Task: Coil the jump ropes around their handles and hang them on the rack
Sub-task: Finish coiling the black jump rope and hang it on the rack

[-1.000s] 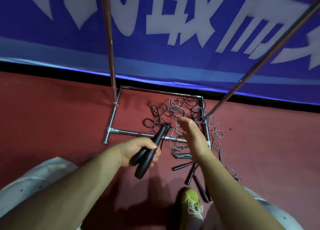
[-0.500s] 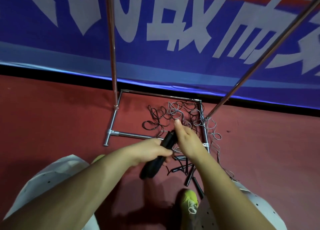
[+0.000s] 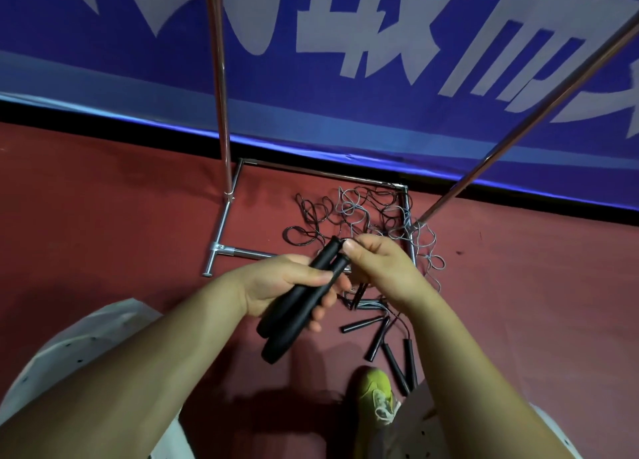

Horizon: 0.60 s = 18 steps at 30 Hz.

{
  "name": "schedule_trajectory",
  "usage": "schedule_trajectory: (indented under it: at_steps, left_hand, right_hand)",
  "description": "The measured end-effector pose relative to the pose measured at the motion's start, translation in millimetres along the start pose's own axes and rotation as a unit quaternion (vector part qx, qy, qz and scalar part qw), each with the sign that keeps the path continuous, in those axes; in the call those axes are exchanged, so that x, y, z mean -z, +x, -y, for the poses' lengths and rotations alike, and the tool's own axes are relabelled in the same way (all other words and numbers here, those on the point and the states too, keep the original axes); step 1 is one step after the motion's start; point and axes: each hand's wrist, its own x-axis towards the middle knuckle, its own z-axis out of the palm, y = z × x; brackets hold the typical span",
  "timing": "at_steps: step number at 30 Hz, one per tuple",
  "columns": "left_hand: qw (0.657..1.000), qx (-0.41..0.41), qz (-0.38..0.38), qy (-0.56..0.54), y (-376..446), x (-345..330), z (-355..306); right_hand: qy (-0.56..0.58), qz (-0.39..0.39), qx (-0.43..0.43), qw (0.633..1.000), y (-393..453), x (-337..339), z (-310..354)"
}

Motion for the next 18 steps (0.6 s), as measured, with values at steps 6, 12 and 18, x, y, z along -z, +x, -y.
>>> schedule_trajectory:
  at_steps: [6,12,18]
  left_hand:
    - [0.996,0.0,0.09,-0.014,-1.4,8.4,2.7]
    - [0.993,-0.06,0.042,-0.088,0.5,8.4,-12.2]
    - [0.975,-0.147,-0.006,-0.165,0.7,11.5,-23.7]
  right_hand:
    - [-0.019,-0.023,0.041,0.999,4.9,11.1,11.4]
    - [-0.084,-0.013,0.024,0.996,8.2,16.9,3.7]
    - [-0.057,0.025,-0.032,0.998,6.3,5.9,-1.1]
